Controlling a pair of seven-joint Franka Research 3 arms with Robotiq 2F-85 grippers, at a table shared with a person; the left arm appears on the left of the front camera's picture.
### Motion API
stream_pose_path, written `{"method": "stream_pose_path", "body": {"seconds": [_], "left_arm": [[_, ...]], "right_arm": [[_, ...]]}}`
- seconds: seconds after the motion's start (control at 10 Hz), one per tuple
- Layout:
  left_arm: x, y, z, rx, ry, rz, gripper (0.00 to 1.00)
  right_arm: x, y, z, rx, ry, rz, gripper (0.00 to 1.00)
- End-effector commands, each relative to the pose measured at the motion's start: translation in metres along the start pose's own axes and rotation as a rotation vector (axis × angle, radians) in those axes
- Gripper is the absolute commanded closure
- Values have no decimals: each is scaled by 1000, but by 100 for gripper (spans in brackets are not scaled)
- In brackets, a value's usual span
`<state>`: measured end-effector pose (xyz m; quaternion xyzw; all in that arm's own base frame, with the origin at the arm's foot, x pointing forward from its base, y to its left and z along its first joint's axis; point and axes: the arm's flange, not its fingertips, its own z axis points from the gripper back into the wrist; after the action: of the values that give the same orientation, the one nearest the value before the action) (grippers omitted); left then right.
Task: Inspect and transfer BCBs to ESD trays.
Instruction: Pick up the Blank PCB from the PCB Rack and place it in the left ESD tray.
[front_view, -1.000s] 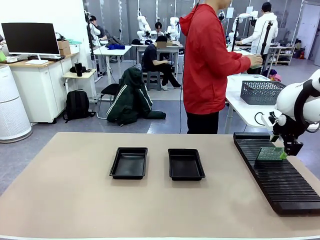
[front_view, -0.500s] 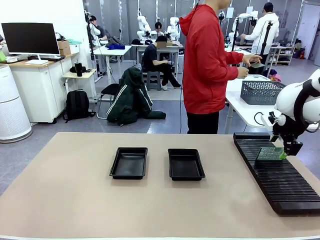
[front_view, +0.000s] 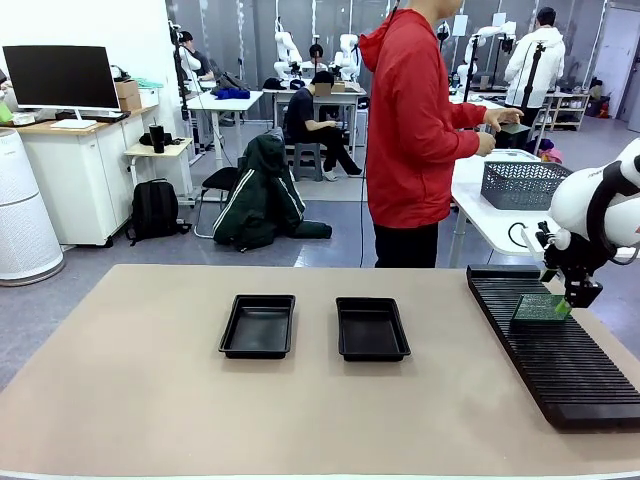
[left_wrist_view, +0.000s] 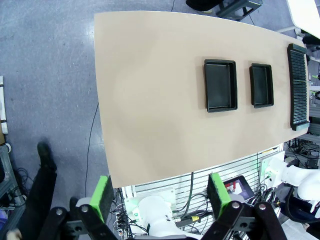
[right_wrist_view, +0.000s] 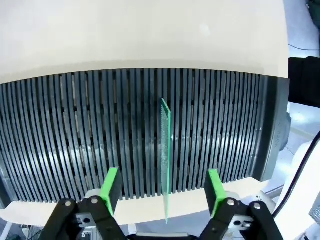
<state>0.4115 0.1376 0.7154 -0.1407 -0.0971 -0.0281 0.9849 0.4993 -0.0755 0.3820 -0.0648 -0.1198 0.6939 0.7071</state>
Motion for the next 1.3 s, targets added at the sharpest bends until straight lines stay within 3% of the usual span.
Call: {"method": "stream_pose_path", "body": {"seconds": [0.0,0.9,1.1,1.2], "left_arm": [[0,0,0,2,2,2,0],[0,0,0,2,2,2,0],[0,0,0,2,2,2,0],[0,0,0,2,2,2,0]], "right_arm": [[1,2,-14,-10,15,36,24],[-2,4,-24,5,60,42,88],[-1,3,-24,-1,62,41,100],[-2,3,-24,0,63,40,100]]}}
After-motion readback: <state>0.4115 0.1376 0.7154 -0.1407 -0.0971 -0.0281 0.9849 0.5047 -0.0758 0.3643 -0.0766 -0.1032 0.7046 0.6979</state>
